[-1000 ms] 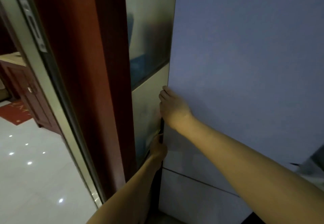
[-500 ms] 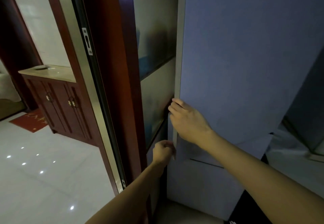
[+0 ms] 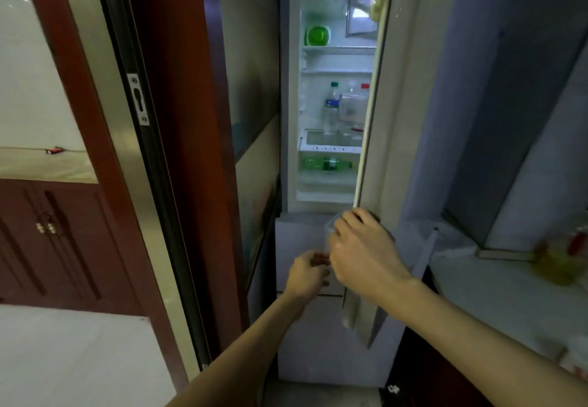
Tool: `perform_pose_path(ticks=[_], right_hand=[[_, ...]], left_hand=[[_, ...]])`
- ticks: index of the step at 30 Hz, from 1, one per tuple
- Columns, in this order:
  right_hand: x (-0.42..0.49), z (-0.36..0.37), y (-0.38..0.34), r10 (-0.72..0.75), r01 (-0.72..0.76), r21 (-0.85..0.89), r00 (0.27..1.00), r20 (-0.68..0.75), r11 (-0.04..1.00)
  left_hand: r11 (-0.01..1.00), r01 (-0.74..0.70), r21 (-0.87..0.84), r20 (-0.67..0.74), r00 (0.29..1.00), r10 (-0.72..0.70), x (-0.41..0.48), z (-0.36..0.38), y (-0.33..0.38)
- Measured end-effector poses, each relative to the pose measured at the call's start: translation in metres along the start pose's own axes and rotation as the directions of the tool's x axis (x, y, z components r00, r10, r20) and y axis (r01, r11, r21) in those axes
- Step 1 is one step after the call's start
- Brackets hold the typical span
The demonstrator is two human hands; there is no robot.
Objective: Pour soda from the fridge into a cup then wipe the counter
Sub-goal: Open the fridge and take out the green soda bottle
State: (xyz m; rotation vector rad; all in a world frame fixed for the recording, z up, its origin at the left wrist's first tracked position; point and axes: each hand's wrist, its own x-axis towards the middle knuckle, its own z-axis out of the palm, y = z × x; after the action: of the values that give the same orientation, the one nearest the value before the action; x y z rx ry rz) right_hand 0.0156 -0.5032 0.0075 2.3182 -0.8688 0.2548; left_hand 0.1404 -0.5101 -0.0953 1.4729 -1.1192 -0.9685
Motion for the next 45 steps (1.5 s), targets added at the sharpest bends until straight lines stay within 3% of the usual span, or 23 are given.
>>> perform_pose_path(ticks=[6, 11, 16, 22, 25, 27, 29, 31, 34, 37, 41, 45], right_hand=[[-0.003, -0.007, 0.004, 0.054, -0.007, -0.159, 0.955, 0.292, 0.987], [-0.008, 0.007, -0.008, 0.226, -0.152, -0.193, 0.859, 0.459, 0.969], [-0.034, 0.014, 0.000, 0.225, -0.150, -0.178, 0.804, 0.551, 0.972], [-0.060, -0.003, 0.023, 0.263, -0.273, -0.076, 0.760, 0.594, 0.959], [-0.056, -0.038, 0.040, 0.325, -0.360, -0.006, 0.835, 0.444, 0.933], [-0.050, -0.063, 0.060, 0.362, -0.368, 0.048, 0.926, 0.104, 0.928], [-0.045, -0.092, 0.083, 0.376, -0.364, 0.094, 0.887, -0.269, 0.927], [-0.040, -0.115, 0.108, 0.428, -0.417, 0.120, 0.807, -0.407, 0.901], [-0.037, -0.129, 0.142, 0.546, -0.557, 0.067, 0.774, -0.320, 0.828], [-0.047, -0.120, 0.158, 0.559, -0.587, -0.043, 0.788, -0.256, 0.808], [-0.056, -0.125, 0.169, 0.559, -0.590, -0.070, 0.791, -0.249, 0.804], [-0.049, -0.144, 0.192, 0.569, -0.573, 0.078, 0.774, -0.278, 0.816]], left_hand=[[0.993, -0.107, 0.044, 0.202, 0.975, 0.096, 0.000, 0.016, 0.029], [0.988, -0.099, 0.117, 0.194, 0.978, 0.075, 0.007, 0.018, 0.024], [0.993, -0.029, 0.118, 0.171, 0.985, 0.008, 0.015, 0.016, 0.034], [0.937, -0.211, 0.278, 0.344, 0.933, 0.108, 0.025, 0.041, 0.051], [0.827, -0.401, 0.394, 0.442, 0.872, 0.211, 0.021, 0.061, 0.053], [0.722, -0.504, 0.474, 0.513, 0.824, 0.239, 0.014, 0.074, 0.055], [0.643, -0.567, 0.515, 0.569, 0.787, 0.238, 0.009, 0.083, 0.060], [0.604, -0.597, 0.528, 0.606, 0.763, 0.225, 0.010, 0.093, 0.066], [0.525, -0.645, 0.555, 0.679, 0.716, 0.162, 0.011, 0.104, 0.088], [0.448, -0.695, 0.563, 0.725, 0.675, 0.137, 0.011, 0.110, 0.120], [0.486, -0.707, 0.514, 0.620, 0.697, 0.359, 0.024, 0.103, 0.194], [0.501, -0.739, 0.451, 0.447, 0.672, 0.590, 0.035, 0.089, 0.281]])
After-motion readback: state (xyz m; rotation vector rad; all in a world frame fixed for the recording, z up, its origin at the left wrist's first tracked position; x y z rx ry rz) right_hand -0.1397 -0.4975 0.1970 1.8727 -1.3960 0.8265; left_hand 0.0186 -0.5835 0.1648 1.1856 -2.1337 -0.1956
